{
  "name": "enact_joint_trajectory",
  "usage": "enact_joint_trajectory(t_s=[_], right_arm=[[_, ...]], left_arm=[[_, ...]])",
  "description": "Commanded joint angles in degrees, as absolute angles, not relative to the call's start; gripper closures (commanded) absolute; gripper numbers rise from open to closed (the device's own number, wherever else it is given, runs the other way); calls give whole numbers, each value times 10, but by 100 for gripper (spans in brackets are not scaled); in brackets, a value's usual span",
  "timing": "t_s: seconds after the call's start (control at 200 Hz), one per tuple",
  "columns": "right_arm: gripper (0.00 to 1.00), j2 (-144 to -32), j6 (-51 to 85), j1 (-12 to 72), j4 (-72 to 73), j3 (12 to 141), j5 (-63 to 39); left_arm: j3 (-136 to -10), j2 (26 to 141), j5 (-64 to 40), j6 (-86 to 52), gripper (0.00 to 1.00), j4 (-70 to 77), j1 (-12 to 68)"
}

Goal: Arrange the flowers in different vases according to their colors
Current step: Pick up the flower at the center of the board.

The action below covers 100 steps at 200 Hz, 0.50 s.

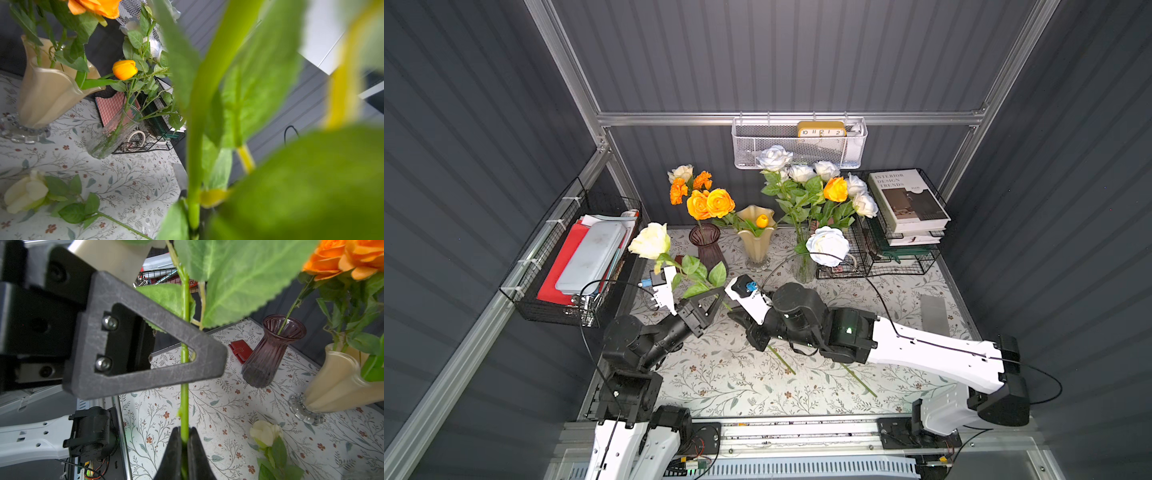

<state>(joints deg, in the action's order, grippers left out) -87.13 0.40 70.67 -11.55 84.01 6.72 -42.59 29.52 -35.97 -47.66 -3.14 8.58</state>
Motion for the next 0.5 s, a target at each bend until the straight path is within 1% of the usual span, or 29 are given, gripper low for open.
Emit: enact_joint_trajectory(t_s=[0.0,0.015,0.035,0.095,0.2,0.27,0.375,0.405,0.495], right_arm=[[74,-860,4,708,-92,840,89],[68,-857,4,707,-91,838,90],[62,-853,4,707,-89,834,92],[50,-842,2,707,-86,822,100],[35,-814,1,707,-82,796,119],[30,-788,1,706,-86,776,140],[28,-730,3,705,-98,729,185],[27,-706,6,704,-101,712,198],[22,-628,15,698,-102,651,229]], left_arm=[[-470,310,-348,-435,100,-64,83],[-478,314,-344,-427,100,-72,83],[-490,318,-338,-417,100,-83,83],[-522,334,-331,-388,100,-107,83],[-571,365,-321,-347,100,-148,83],[-610,384,-295,-334,100,-168,83],[-704,426,-239,-268,100,-232,83],[-732,437,-201,-249,100,-247,83],[-802,471,-133,-201,100,-266,83]])
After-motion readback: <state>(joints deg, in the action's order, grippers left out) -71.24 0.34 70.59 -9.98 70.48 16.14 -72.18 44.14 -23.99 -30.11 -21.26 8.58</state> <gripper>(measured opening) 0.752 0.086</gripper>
